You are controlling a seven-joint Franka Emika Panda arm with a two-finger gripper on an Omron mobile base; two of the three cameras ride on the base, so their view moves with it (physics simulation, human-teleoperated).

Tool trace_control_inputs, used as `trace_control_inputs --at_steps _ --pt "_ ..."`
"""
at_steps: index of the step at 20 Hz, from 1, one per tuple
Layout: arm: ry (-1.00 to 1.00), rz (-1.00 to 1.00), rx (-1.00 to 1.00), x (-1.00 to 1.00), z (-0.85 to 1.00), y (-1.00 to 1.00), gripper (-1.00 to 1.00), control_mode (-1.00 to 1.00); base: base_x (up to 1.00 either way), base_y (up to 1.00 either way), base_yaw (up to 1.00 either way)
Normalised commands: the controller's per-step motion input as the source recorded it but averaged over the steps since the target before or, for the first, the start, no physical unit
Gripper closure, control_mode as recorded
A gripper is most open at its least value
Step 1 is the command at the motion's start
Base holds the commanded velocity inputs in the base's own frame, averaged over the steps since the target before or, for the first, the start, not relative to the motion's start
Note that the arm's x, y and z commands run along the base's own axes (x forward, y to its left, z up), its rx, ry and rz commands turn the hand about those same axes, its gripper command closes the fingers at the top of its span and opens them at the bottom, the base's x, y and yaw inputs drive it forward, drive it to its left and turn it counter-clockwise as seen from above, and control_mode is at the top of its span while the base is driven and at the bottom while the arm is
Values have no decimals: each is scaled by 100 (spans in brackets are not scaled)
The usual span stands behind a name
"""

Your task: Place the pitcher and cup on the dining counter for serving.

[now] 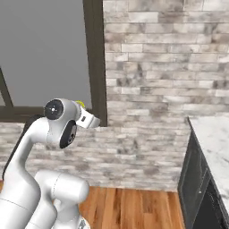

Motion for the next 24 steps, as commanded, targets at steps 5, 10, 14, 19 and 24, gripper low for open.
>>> trace_control_inputs --at_steps 5,10,14,19,24 --pt "0 0 0 0 0 0 100 100 -15 0 100" --pt "0 0 0 0 0 0 100 100 -14 0 100" --pt "0 0 0 0 0 0 100 100 -14 0 100" --pt "0 0 0 0 0 0 100 100 -14 0 100" --pt "0 0 0 0 0 0 100 100 -13 0 100"
